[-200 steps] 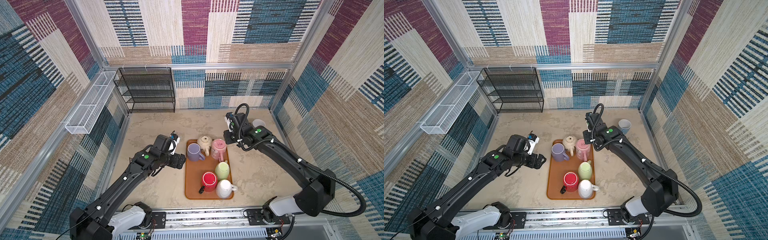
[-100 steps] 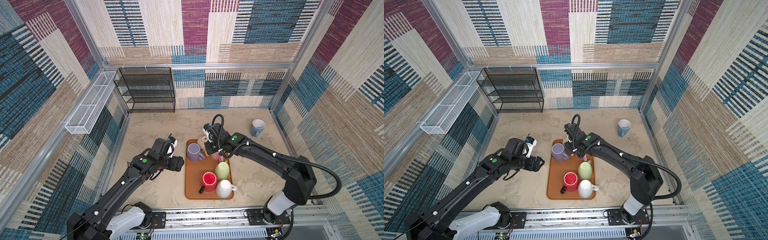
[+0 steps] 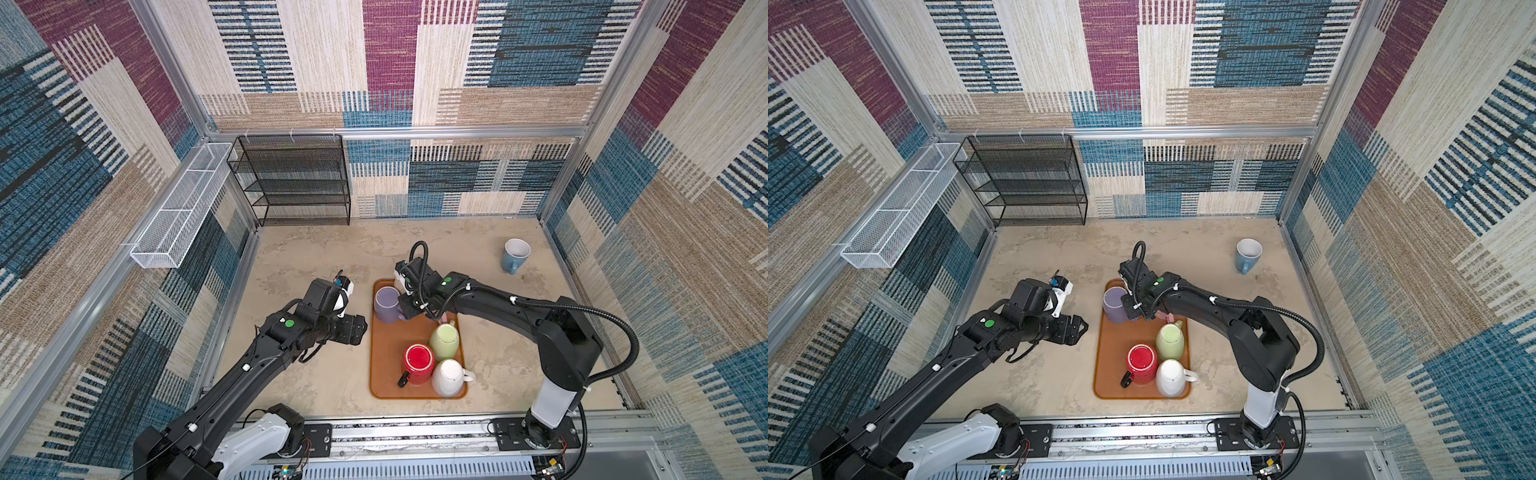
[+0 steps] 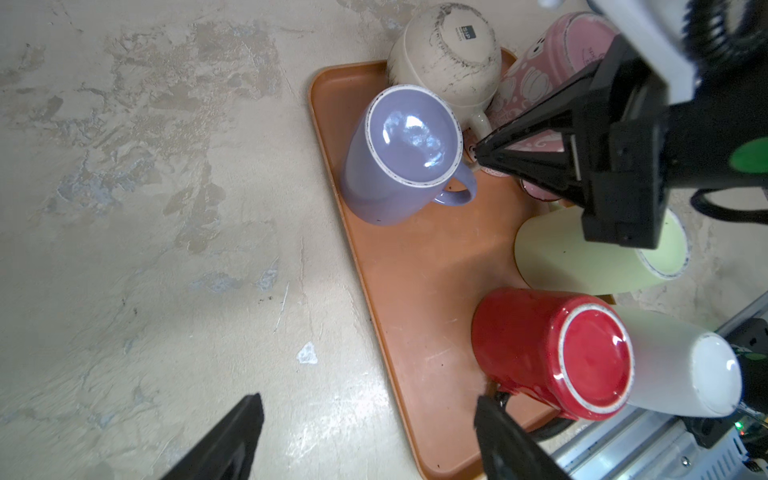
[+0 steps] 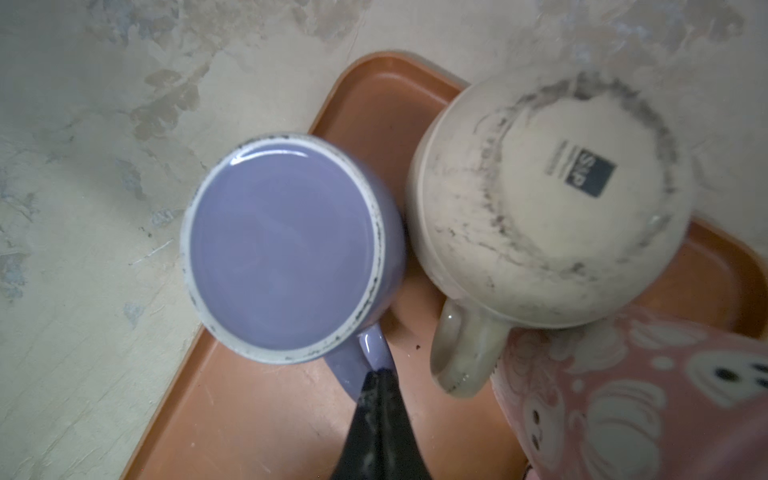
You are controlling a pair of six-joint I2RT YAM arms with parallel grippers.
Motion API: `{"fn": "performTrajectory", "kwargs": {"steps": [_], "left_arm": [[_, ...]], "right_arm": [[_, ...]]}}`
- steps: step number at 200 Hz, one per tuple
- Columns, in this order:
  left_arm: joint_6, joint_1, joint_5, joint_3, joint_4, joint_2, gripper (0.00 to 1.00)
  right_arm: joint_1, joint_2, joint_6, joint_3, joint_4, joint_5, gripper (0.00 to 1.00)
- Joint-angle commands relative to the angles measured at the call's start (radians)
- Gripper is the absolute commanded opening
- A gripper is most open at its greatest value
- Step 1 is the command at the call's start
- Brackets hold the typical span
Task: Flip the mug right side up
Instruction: 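Move the right gripper back over the tray above the purple mug, then lower the left gripper onto the purple mug's base while the right gripper hovers beside it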
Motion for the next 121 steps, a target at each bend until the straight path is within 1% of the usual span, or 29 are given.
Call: {"fn": "performTrajectory", "kwargs": {"steps": [1,31,72,99,121], "left_arm": [[-0.005,0.0,-0.016,-0.003,0.001,-0.003,0.85],[-0.005,0.0,-0.02,-0.007,0.001,-0.008,0.85],[0.001,0.001,-0.025,-0.009,0.002,-0.012,0.85],[0.006,0.001,-0.026,-0.011,0.001,-0.012,0.85],[0.009,0.0,-0.026,-0.011,0.001,-0.009,0.84]], "right_arm": [[0.007,0.023,0.009,0.003,0.03,-0.002,0.0],[0.039,0.044,0.005,0.026,0.01,0.009,0.0],[0.086,0.062,0.024,0.054,-0.001,-0.007,0.0],[0.114,0.076,0.039,0.075,0.002,-0.028,0.0],[0.136,0.097,0.047,0.092,0.02,-0.069,0.0]]}}
